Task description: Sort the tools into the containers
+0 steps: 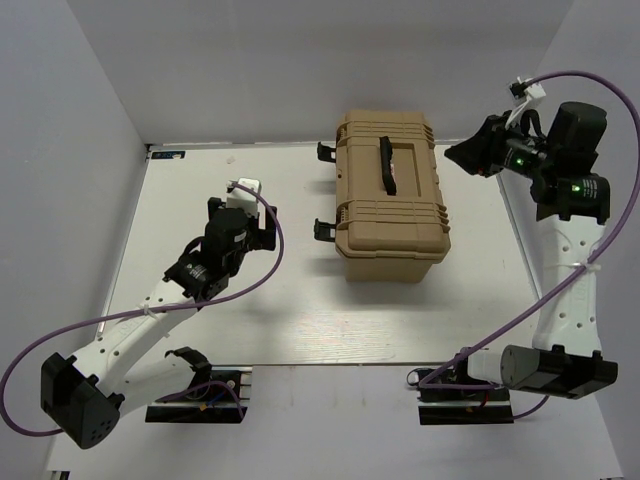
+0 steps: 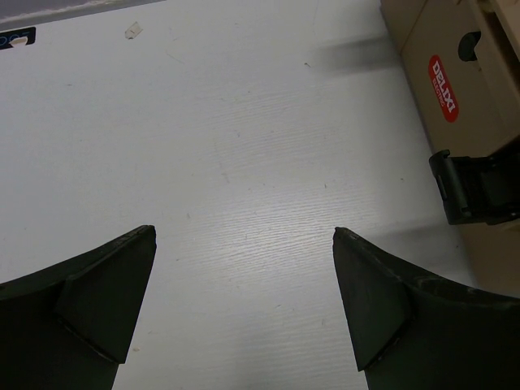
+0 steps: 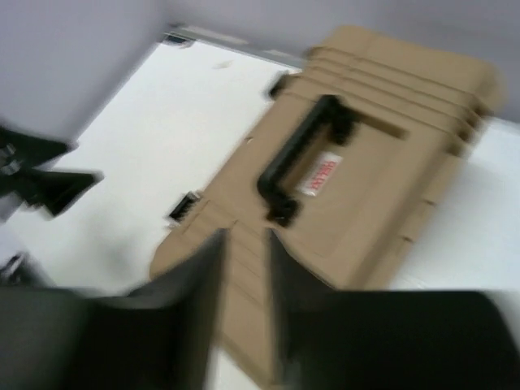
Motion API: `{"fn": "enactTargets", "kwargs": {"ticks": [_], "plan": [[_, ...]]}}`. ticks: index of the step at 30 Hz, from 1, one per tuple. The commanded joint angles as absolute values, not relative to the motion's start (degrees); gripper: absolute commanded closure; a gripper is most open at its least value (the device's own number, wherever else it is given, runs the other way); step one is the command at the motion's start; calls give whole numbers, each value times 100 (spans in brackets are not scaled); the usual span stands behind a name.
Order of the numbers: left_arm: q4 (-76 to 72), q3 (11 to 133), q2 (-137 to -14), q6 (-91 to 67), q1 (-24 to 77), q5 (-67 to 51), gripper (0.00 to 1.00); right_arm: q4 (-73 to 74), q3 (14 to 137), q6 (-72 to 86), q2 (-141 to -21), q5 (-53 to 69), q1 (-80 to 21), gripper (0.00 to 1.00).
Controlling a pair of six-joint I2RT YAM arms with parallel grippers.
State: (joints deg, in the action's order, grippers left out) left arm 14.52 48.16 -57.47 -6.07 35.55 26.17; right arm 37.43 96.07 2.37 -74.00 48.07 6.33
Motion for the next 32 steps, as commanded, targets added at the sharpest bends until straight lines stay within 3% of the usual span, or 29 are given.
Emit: {"fn": "enactTargets", "kwargs": {"ticks": [1, 2, 3, 4, 10, 19, 32], "plan": [[1371, 4764, -5581, -650, 3533, 2505, 0, 4032, 9449, 27, -7365, 2329, 554, 57], [1371, 4764, -5581, -650, 3533, 2505, 0, 4078, 9387, 26, -7374, 2025, 510, 49], [1371, 4764, -5633, -650, 3533, 2453, 0, 4130, 9143, -217, -7365, 1760, 475, 23], [1371, 4764, -5634, -650, 3533, 2452, 0, 4166, 9036, -298, -7322, 1044, 466, 10], [1371, 4764, -5739, -650, 3533, 2347, 0, 4034, 7554, -483, -6883, -200, 360, 10], [1371, 4764, -5792, -650, 3533, 2232, 0, 3341, 5873, -519, -5715, -62, 404, 10], [1371, 4816, -5915, -703, 3533, 1653, 0, 2997, 4641, -448, -4755, 325, 404, 10]]}}
